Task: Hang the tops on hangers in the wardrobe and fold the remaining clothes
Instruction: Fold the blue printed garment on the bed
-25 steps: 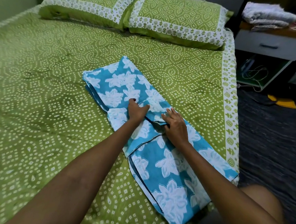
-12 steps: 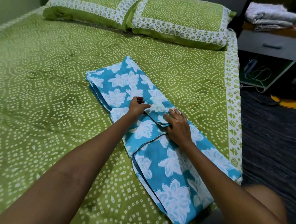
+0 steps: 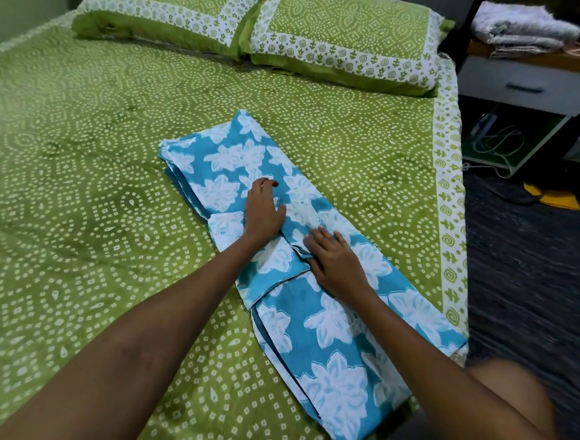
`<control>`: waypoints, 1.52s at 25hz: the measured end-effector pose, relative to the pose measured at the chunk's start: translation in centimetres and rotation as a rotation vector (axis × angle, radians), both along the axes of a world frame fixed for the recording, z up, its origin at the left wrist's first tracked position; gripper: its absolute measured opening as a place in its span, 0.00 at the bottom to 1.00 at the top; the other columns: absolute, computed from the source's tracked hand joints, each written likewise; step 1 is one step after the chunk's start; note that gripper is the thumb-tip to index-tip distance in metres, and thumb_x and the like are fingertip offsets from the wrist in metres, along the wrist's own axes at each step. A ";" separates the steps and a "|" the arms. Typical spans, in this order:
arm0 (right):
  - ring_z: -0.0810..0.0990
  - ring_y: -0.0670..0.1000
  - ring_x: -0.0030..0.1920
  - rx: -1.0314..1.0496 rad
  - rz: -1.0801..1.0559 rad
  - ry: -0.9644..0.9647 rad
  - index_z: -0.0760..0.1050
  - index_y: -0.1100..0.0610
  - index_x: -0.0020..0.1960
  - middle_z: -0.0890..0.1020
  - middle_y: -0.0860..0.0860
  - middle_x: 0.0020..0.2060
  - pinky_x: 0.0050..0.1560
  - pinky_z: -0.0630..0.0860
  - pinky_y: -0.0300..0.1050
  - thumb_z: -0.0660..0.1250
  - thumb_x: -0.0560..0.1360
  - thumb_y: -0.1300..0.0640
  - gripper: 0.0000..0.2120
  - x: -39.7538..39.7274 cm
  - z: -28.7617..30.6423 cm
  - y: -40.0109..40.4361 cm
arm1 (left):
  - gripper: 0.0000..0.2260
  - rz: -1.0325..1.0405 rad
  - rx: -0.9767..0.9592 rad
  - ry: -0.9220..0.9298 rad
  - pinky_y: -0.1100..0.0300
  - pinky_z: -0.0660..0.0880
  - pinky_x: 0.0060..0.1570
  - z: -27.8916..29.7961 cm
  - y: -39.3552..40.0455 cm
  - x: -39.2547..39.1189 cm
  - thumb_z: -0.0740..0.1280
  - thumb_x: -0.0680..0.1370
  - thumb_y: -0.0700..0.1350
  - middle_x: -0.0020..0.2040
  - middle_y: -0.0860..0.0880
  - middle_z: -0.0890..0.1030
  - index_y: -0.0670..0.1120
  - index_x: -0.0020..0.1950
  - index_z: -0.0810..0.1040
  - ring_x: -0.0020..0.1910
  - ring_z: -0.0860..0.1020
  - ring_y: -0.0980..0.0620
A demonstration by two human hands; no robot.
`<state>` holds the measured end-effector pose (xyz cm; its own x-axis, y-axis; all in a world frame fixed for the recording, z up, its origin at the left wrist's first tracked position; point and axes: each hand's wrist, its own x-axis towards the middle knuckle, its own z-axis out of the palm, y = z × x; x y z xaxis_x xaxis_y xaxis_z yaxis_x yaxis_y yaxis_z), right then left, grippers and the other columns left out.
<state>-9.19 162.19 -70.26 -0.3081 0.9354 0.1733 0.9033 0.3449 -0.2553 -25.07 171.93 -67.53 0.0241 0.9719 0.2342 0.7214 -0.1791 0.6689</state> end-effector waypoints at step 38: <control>0.59 0.49 0.72 -0.657 -0.088 0.357 0.69 0.49 0.66 0.62 0.46 0.70 0.68 0.56 0.34 0.61 0.69 0.79 0.33 19.3 3.1 -12.4 | 0.32 -0.770 -0.090 0.455 0.60 0.42 0.74 -3.0 -26.5 -1.2 0.56 0.72 0.57 0.75 0.51 0.61 0.50 0.75 0.58 0.75 0.55 0.56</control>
<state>10.10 149.81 -67.17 -0.2571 0.8994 -0.3536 0.7443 -0.0491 -0.6661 -26.32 145.39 -70.57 0.7487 0.6621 -0.0334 0.6216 -0.6836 0.3826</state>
